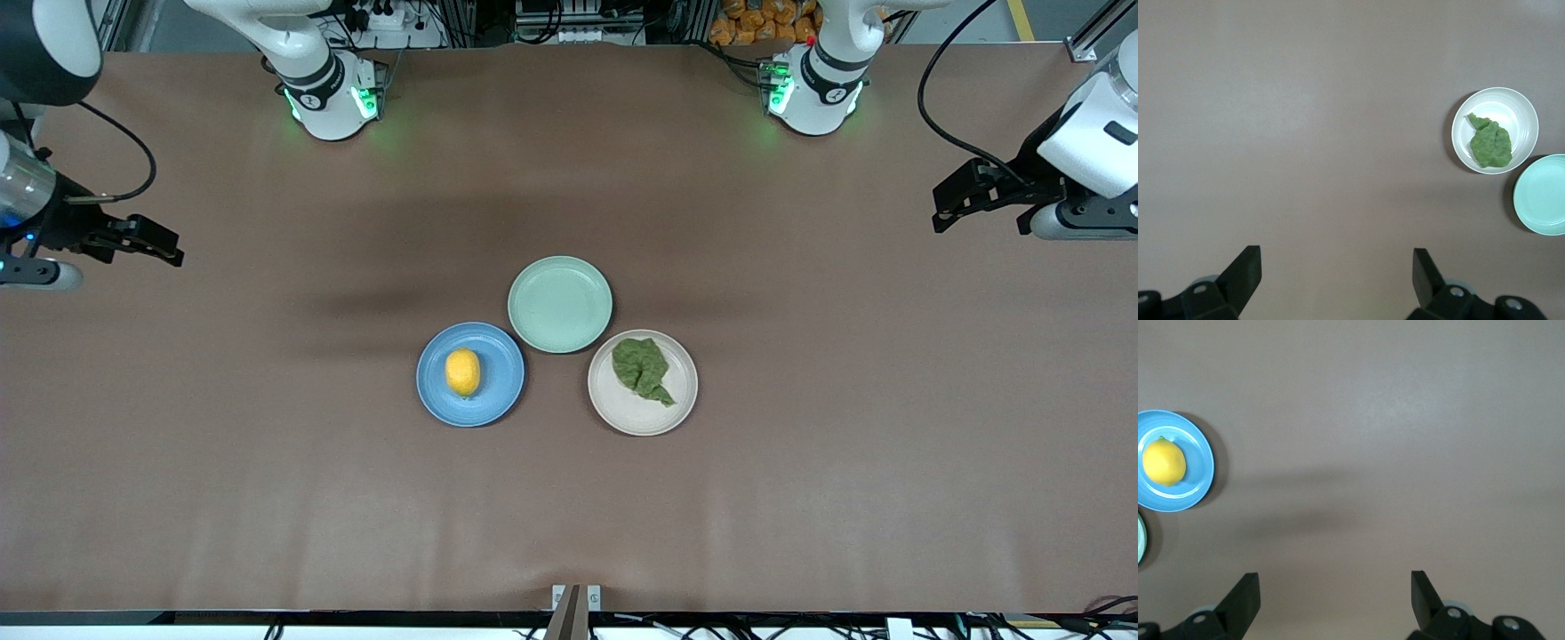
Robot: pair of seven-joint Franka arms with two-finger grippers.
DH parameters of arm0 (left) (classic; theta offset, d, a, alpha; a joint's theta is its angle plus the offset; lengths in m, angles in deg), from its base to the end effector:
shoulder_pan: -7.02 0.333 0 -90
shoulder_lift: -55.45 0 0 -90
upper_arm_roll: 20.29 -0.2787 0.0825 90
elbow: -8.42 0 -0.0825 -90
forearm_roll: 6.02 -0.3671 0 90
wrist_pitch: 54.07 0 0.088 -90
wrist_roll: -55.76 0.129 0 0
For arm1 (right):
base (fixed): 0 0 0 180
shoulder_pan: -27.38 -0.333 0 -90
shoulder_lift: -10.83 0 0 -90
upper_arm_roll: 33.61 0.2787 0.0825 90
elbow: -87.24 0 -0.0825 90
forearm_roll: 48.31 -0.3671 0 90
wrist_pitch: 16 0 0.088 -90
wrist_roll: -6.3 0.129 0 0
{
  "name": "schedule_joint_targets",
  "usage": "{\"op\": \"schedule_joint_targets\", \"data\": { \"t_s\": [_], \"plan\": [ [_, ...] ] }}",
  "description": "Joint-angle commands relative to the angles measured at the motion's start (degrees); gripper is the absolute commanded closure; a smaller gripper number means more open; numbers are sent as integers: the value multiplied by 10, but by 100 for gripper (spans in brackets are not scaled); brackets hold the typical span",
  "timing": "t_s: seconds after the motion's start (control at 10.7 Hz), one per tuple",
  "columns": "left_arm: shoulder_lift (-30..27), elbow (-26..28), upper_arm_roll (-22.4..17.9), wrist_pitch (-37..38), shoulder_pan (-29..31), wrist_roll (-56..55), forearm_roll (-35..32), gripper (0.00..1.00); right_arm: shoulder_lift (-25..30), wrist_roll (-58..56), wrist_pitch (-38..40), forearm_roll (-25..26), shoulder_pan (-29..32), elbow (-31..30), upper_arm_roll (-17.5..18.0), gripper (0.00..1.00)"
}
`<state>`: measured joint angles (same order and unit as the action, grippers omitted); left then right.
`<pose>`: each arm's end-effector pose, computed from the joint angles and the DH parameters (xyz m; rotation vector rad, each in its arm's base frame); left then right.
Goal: Place lemon and lettuce in plates
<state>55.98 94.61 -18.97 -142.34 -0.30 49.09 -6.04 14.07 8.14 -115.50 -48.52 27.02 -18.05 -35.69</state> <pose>0.5322 -0.0808 0.5877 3.1374 -0.0539 0.0421 0.5248 -0.0156 0.4872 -3.1337 0.0983 0.0698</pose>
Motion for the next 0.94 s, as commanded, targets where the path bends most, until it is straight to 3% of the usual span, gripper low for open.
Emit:
{"op": "schedule_joint_targets", "data": {
  "t_s": [0.0, 0.19, 0.47, 0.84],
  "plan": [
    [1, -11, 3, 12, 3, 8, -12, 0, 26, -3, -17, 2, 19, -32, 39, 0],
    [1, -11, 3, 12, 3, 8, -12, 0, 25, -2, -37, 0, 28, -26, 43, 0],
    [2, -11, 3, 12, 1, 5, -12, 0, 29, 2, -14, 13, 29, 40, 39, 0],
    [2, -10, 3, 12, 1, 4, -12, 0, 25, 1, 0, 86, 20, 88, 39, 0]
  ]
}}
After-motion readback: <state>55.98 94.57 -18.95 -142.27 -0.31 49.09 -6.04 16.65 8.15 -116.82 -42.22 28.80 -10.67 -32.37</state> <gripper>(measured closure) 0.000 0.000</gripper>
